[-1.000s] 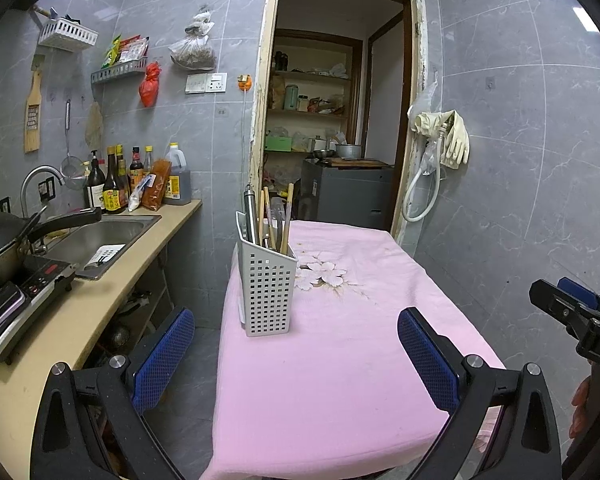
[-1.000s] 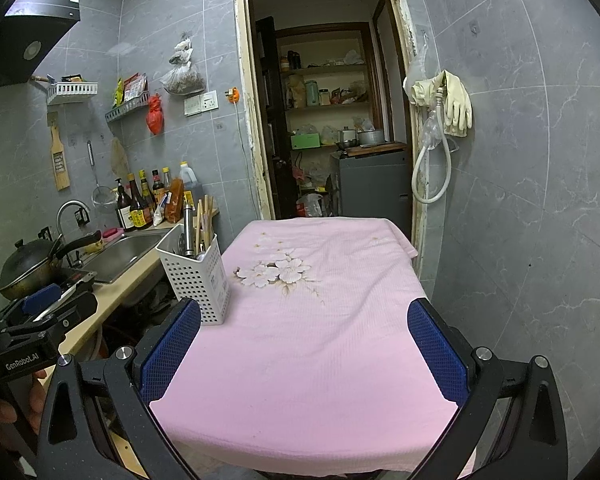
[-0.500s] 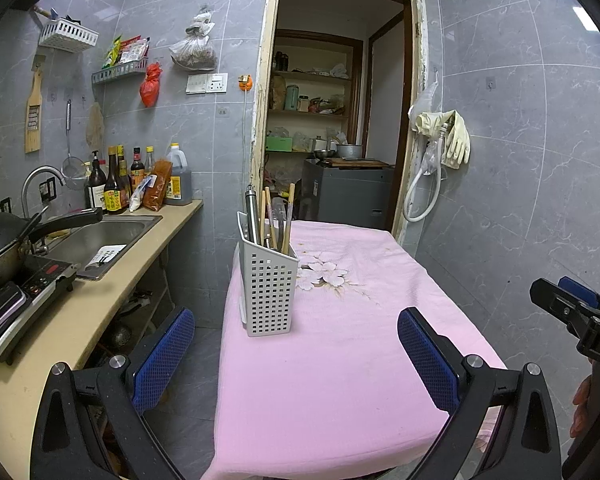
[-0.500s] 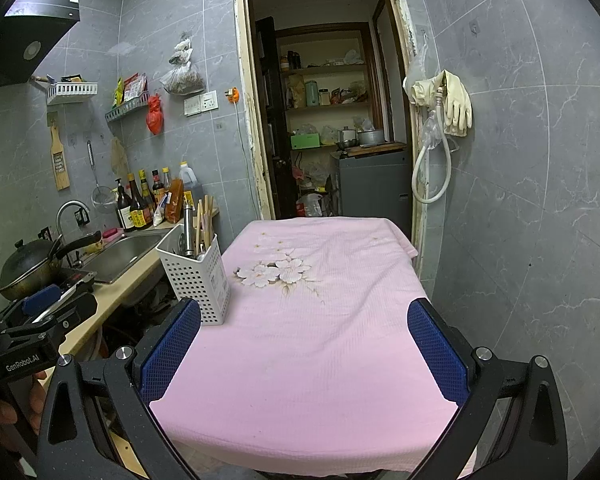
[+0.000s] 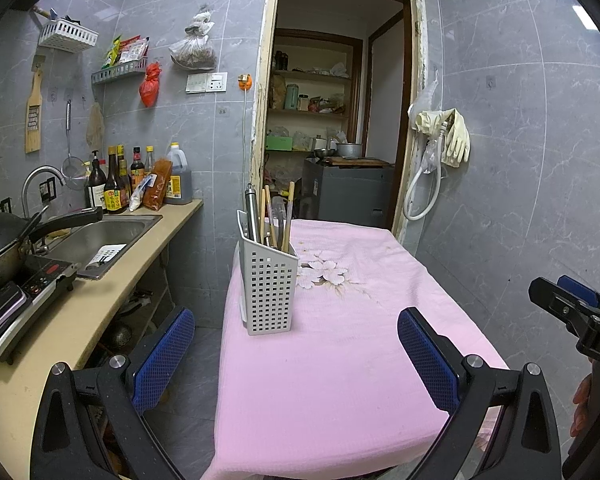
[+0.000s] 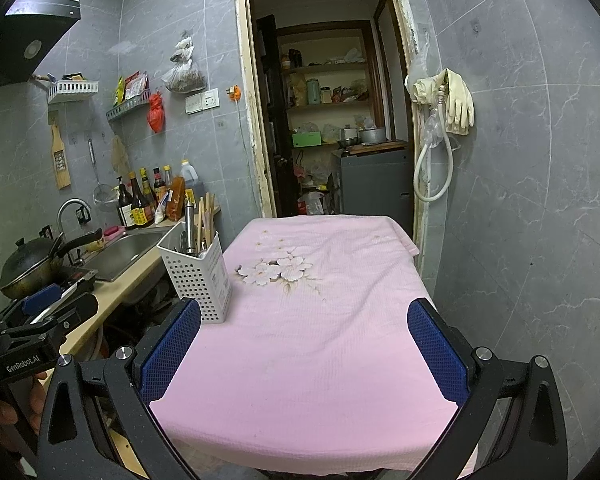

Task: Organize utensils

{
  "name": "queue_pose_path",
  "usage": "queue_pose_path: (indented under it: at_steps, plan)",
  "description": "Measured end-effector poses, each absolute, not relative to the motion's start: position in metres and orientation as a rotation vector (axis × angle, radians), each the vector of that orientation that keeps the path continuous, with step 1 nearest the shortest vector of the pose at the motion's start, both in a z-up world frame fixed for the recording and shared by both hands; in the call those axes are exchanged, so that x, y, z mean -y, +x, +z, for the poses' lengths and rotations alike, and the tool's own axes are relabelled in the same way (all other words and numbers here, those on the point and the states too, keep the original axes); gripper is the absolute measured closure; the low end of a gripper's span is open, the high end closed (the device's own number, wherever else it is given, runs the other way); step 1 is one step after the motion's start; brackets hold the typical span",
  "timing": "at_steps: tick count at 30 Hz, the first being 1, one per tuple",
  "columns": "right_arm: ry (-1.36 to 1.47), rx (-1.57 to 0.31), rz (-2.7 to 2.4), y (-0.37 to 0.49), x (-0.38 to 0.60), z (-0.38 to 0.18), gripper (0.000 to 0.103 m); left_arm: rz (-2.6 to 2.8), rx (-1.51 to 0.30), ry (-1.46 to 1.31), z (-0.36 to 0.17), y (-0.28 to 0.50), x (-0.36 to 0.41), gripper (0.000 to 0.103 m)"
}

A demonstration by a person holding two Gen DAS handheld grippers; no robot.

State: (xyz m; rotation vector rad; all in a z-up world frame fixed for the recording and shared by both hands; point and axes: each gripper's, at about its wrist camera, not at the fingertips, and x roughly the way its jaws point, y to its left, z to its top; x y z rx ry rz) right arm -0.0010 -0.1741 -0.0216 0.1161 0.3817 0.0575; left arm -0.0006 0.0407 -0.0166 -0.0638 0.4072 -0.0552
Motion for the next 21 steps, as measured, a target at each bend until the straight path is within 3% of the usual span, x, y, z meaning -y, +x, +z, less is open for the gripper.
queue_pose_path:
  at_steps: [21]
  plan:
    - [0.115,-0.388,0.059,0.0005,0.1733,-0.0253,0.001,-0.080,-0.399,-0.071,-0.0192,-0.0059,-0.0419,0.001]
